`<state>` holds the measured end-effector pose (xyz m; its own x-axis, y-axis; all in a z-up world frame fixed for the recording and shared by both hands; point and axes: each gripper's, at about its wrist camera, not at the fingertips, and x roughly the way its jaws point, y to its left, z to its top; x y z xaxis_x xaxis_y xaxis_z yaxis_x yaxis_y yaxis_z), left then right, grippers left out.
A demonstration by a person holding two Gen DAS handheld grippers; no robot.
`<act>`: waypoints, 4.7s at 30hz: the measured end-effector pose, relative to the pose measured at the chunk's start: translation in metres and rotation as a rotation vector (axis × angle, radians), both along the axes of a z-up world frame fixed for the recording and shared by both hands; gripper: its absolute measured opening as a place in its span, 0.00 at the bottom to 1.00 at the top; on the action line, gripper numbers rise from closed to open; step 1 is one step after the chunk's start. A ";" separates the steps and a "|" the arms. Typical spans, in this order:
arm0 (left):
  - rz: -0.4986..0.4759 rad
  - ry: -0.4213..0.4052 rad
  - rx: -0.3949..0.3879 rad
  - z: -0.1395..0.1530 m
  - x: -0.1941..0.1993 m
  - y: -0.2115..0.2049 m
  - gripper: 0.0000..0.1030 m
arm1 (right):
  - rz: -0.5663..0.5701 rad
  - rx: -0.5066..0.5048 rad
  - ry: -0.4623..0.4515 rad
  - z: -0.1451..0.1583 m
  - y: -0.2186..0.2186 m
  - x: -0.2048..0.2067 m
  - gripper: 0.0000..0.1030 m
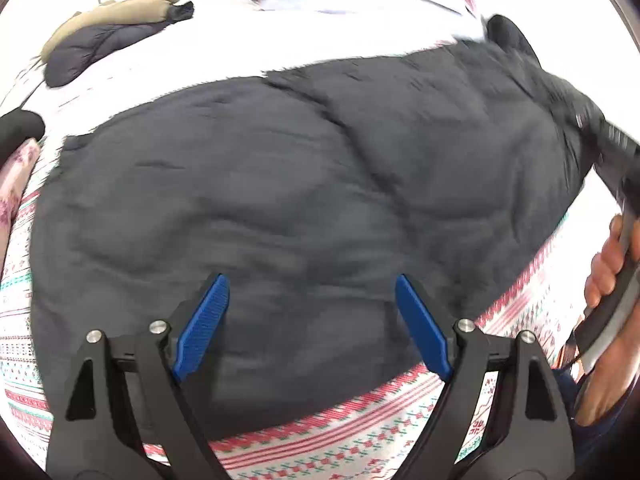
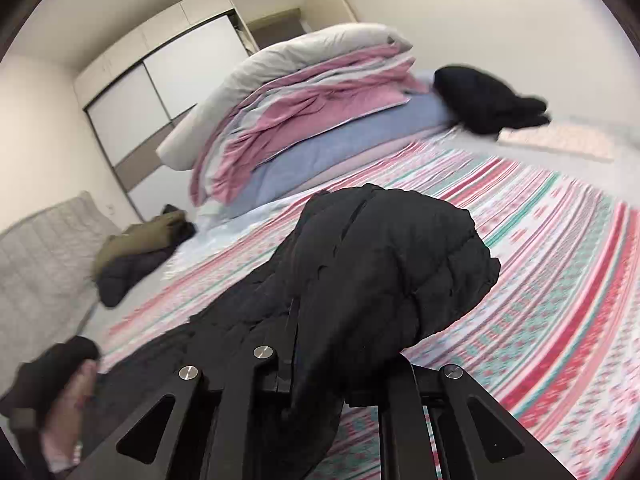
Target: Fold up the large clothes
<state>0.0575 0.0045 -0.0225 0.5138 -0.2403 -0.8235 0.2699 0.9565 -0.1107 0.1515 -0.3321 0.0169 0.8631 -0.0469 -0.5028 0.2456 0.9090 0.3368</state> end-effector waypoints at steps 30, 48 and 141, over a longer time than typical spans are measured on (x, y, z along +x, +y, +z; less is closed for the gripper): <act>0.460 0.280 -0.406 -0.067 0.069 0.146 0.68 | 0.179 -0.593 -0.216 0.069 0.143 -0.030 0.13; 0.548 0.353 -0.676 -0.064 0.060 0.224 0.68 | 0.933 -0.821 -0.163 -0.035 0.301 -0.057 0.21; 0.545 0.051 -0.104 -0.029 0.041 0.141 0.15 | 0.933 -0.201 0.353 -0.077 0.198 0.020 0.78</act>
<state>0.0986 0.1454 -0.0516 0.5464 -0.0319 -0.8369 -0.2692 0.9396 -0.2115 0.1711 -0.1337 -0.0600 0.4027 0.4576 -0.7927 -0.5350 0.8204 0.2018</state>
